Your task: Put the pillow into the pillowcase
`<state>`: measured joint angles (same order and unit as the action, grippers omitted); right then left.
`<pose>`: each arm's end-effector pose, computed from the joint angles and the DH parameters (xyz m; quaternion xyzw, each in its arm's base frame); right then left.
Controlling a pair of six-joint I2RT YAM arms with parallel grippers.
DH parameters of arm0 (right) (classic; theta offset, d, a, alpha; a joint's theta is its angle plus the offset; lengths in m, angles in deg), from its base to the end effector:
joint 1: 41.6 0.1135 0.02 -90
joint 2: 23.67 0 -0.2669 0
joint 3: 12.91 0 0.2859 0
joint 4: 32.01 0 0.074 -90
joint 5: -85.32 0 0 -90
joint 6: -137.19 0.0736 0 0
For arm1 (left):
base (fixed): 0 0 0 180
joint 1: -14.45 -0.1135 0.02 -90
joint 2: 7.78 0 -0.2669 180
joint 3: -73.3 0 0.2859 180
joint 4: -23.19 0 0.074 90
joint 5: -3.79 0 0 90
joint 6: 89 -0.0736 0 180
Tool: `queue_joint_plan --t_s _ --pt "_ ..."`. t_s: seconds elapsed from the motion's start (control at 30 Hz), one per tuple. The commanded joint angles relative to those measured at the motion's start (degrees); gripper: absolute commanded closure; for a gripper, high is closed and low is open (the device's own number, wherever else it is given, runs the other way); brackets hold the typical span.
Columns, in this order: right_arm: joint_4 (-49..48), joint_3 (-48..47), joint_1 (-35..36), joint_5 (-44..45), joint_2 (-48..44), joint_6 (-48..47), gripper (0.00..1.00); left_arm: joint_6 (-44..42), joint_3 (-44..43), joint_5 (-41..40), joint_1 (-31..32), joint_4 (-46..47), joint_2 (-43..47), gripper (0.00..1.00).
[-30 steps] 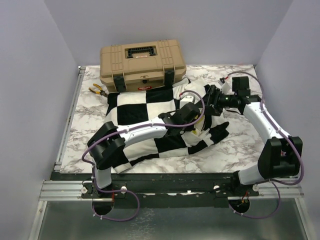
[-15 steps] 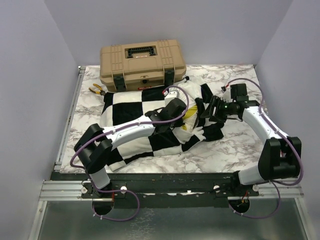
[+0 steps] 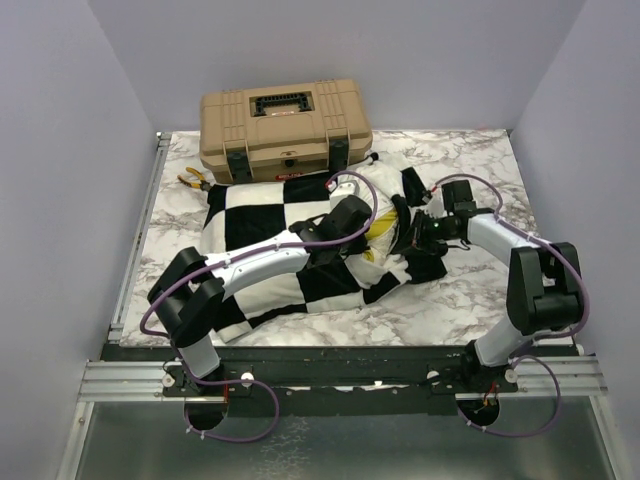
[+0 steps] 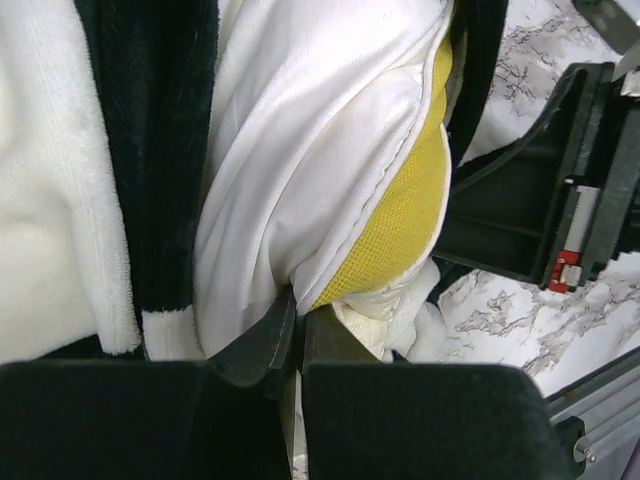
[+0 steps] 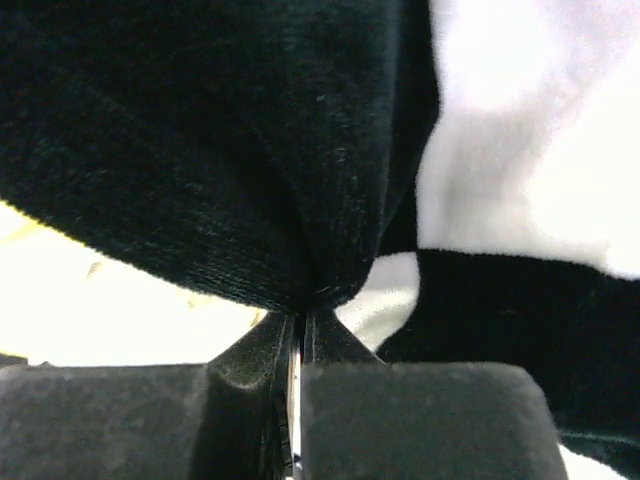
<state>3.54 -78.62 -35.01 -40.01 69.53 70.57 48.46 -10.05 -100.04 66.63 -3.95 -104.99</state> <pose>0.3421 0.0824 0.1285 0.0653 0.9270 0.3425 0.1383 0.2842 -0.3375 0.2144 -0.0127 0.9046 -0.2438 0.3493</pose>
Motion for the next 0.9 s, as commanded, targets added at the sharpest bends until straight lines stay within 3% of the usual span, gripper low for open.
queue_joint_plan --t_s 0.0,0.17,0.33,0.5,0.6,0.67,0.87 --pt "3.1 -3.0 0.1 -3.9 -6.3 -2.7 1.00 -3.5 -1.1 -2.3 -1.4 -3.0 -0.7 1.00" --pt "8.0 -3.1 0.1 -13.9 -16.3 -4.2 1.00 -5.6 -5.3 -2.3 -1.5 -3.0 -4.4 1.00" --pt "-0.9 1.7 0.0 -27.0 -25.6 3.2 1.00 -7.2 -12.1 0.0 -1.5 -2.6 -11.2 1.00" --pt "-5.9 0.6 0.1 -30.7 -26.9 5.6 1.00 -11.0 -17.4 9.5 0.5 -0.1 -17.8 1.00" --pt "-5.3 -2.5 0.0 -30.6 -25.1 4.7 1.00 -14.4 -17.9 16.7 3.1 1.6 -18.9 0.83" --pt "-4.6 -4.5 0.0 -29.2 -23.4 4.4 1.00 -15.3 -16.5 18.5 3.9 1.8 -17.3 0.58" --pt "-5.7 -7.4 0.1 -25.9 -19.3 5.5 1.00 -12.8 -5.7 8.3 0.7 1.4 1.8 0.14"
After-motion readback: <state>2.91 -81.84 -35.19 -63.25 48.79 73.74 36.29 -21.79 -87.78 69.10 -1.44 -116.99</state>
